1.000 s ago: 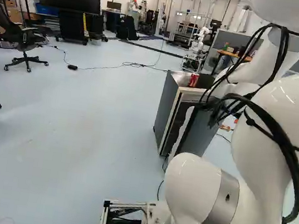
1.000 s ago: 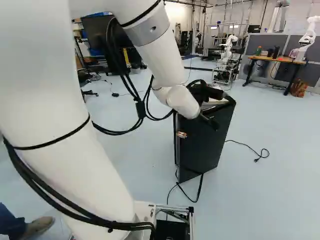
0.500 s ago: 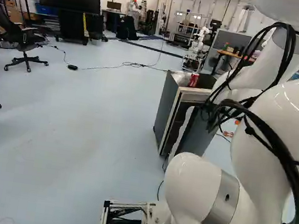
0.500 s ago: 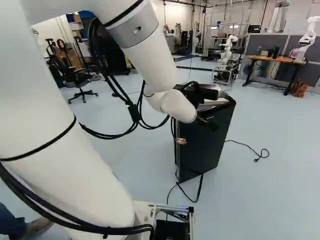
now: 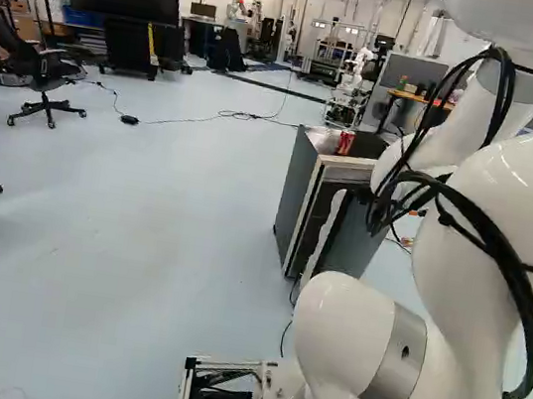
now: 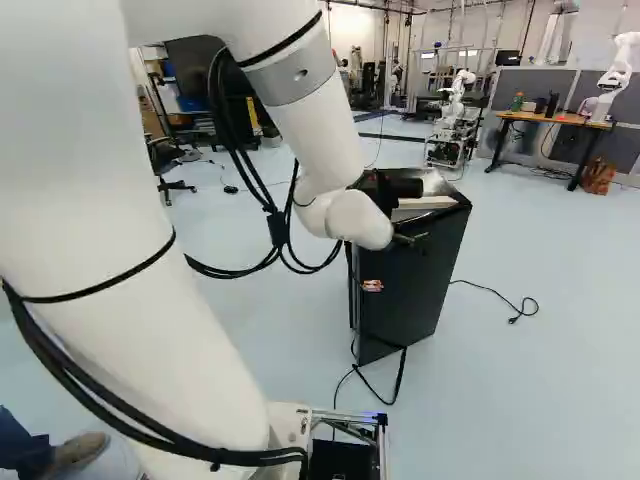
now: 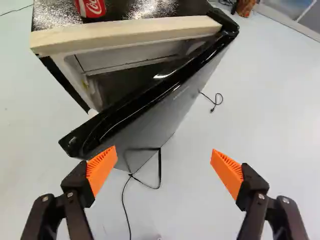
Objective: Grab a drink from the fridge
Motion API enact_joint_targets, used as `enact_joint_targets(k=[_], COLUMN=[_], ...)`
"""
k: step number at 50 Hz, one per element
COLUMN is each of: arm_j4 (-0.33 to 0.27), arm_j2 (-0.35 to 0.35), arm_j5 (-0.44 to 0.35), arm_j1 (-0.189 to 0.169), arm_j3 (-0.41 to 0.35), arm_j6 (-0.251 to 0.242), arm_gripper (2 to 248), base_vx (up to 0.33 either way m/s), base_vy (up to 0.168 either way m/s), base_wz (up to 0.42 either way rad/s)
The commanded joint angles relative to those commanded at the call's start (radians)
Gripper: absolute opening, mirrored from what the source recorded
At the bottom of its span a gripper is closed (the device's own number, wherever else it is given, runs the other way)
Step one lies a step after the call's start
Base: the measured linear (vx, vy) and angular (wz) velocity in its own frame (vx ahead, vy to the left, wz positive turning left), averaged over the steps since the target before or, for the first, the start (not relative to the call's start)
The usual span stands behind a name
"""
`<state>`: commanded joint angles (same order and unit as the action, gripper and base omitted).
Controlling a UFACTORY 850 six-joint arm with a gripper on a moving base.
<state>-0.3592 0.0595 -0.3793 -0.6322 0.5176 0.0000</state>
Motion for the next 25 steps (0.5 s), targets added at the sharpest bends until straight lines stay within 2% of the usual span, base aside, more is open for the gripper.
enact_joint_targets(k=[13, 25], arm_j4=[-0.086, -0.142], arm_j2=[0.046, 0.088], arm_j5=[-0.067, -0.13], arm_j1=[0.0, 0.0], arm_j3=[0.012, 0.023], arm_j6=[0.0, 0.0], arm_gripper=[247, 247], base_vx=[0.0, 0.0], base_vy=[0.0, 0.0], base_wz=[0.0, 0.0])
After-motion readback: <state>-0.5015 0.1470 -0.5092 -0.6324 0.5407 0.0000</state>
